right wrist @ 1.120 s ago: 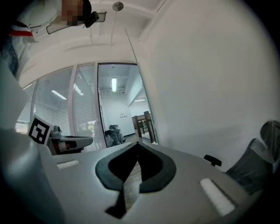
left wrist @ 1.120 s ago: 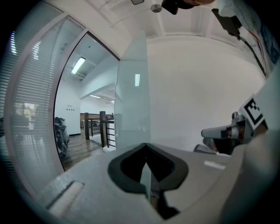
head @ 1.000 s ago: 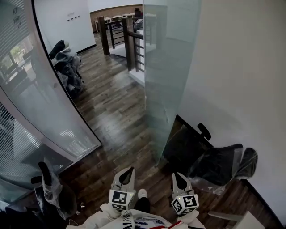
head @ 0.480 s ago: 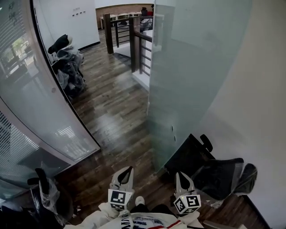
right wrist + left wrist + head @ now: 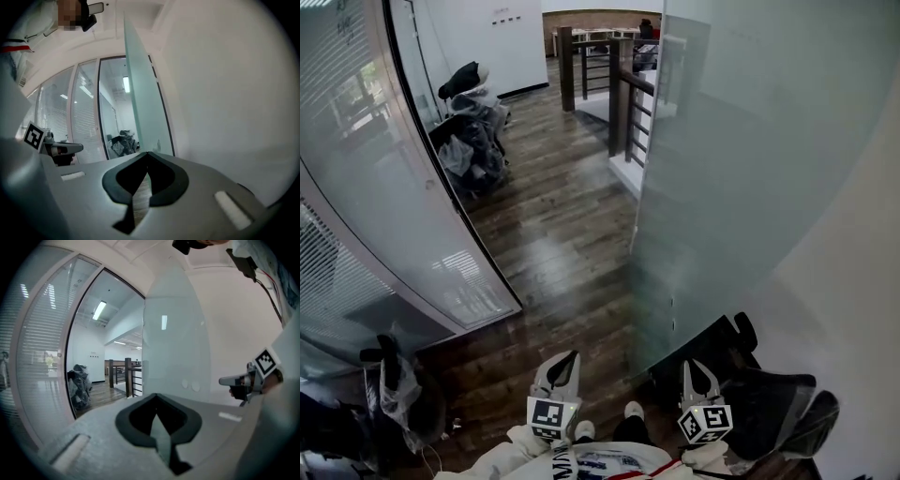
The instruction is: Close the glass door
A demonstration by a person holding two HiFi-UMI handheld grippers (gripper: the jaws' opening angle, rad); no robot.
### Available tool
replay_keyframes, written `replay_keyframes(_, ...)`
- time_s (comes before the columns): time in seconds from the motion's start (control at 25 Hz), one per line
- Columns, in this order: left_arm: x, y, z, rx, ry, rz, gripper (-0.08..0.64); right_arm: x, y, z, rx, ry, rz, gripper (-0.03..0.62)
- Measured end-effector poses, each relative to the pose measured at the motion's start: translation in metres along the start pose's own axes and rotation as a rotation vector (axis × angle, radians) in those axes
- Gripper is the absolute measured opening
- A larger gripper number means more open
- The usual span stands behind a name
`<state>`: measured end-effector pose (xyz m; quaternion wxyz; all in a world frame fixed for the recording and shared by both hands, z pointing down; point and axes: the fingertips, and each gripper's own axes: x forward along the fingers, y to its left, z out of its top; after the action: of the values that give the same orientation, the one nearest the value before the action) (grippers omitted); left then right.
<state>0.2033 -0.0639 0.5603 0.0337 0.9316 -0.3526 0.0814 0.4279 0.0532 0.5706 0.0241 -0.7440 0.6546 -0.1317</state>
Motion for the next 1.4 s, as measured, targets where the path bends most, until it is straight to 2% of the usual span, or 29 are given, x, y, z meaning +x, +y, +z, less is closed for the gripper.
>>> replay_keyframes(0.12,0.012,0.001,0.005,0.001,-0.005,0.065,0.002,0.025,-0.022,-0.007,-0.095,0.073,0.107,0.008)
replay_keyframes(0.32,0.028,-0.006,0.029,-0.022,-0.006,0.186,0.003,0.061,-0.041,-0.003,-0.185,0.159,0.328,0.008)
replay_keyframes(0.4,0.032,-0.008,0.029,-0.028,-0.005,0.215,0.003,0.075,-0.042,0.0,-0.206,0.166,0.387,0.008)
replay_keyframes(0.68,0.041,-0.01,0.019,-0.046,0.008,0.275,0.003,0.103,-0.034,0.002,-0.211,0.152,0.533,0.008)
replay_keyframes(0.84,0.044,-0.006,0.029,-0.031,0.001,0.317,0.002,0.106,-0.027,-0.003,-0.215,0.177,0.621,0.064)
replay_keyframes(1.08,0.047,-0.01,0.021,-0.013,-0.005,0.347,0.003,0.105,-0.014,-0.007,-0.265,0.202,0.787,0.15)
replay_keyframes(1.24,0.045,-0.01,0.022,-0.017,-0.006,0.383,0.002,0.116,-0.015,-0.005,-0.276,0.205,0.82,0.17)
replay_keyframes(1.4,0.036,-0.005,0.019,-0.033,-0.001,0.433,0.003,0.127,-0.01,-0.005,-0.302,0.216,0.86,0.222)
